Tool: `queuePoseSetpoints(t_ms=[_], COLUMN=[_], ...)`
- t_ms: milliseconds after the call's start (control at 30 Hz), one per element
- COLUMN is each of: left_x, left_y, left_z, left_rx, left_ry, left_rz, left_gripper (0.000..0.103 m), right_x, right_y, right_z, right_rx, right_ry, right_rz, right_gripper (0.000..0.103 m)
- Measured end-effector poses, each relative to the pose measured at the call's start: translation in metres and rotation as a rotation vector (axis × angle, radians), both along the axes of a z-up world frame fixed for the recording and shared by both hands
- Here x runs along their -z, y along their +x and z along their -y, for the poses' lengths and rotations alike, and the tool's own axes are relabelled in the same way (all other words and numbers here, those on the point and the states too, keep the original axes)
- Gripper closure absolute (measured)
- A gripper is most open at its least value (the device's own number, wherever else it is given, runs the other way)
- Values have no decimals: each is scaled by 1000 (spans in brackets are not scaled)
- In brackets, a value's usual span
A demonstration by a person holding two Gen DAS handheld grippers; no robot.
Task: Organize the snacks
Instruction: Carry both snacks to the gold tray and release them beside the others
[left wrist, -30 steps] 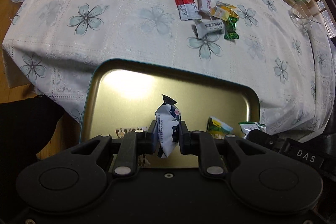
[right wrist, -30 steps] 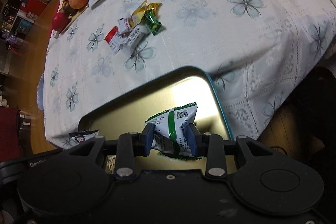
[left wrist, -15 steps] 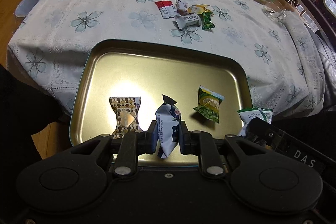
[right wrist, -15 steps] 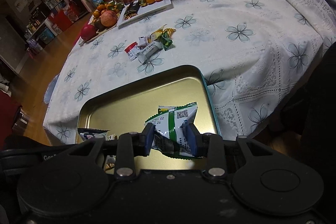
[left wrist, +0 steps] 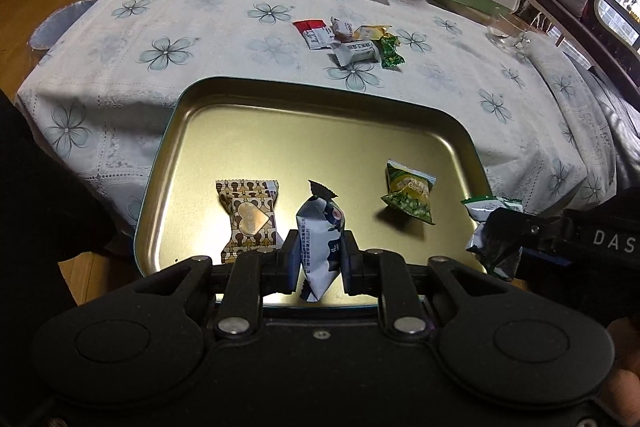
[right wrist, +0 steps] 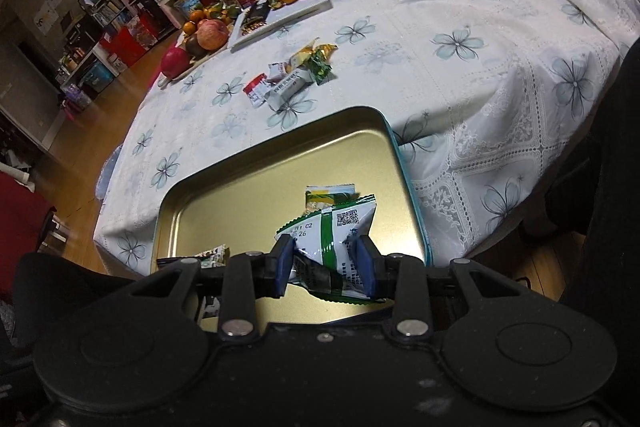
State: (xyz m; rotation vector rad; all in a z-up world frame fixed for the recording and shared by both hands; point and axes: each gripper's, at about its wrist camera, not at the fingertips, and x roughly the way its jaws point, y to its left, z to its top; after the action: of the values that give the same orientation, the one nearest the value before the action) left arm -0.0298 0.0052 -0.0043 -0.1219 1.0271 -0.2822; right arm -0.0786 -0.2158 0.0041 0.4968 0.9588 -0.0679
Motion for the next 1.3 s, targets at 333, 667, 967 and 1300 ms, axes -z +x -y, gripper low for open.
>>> queuePoseSetpoints(t_ms=[333,667,967,1300], left_x=[12,14,12,11], left_y=[11,12,6,2], left_z=[-18,-16,-4,5], left_rx=[-30,-39,-4,14], left_ry=[-132,-128,-36,37], left_rz=[-95,-109,-61,-30], left_gripper=[75,61,61,61], right_x=[6,9,7,9], right_y=[3,5,3,5], right_z=[-6,-5,-4,-9], right_rx=[-22,-13,-3,-23], right_ry=[1,16,28,4], right_rz=[-16,-26,-8,-30], right_gripper=[67,66,63,63])
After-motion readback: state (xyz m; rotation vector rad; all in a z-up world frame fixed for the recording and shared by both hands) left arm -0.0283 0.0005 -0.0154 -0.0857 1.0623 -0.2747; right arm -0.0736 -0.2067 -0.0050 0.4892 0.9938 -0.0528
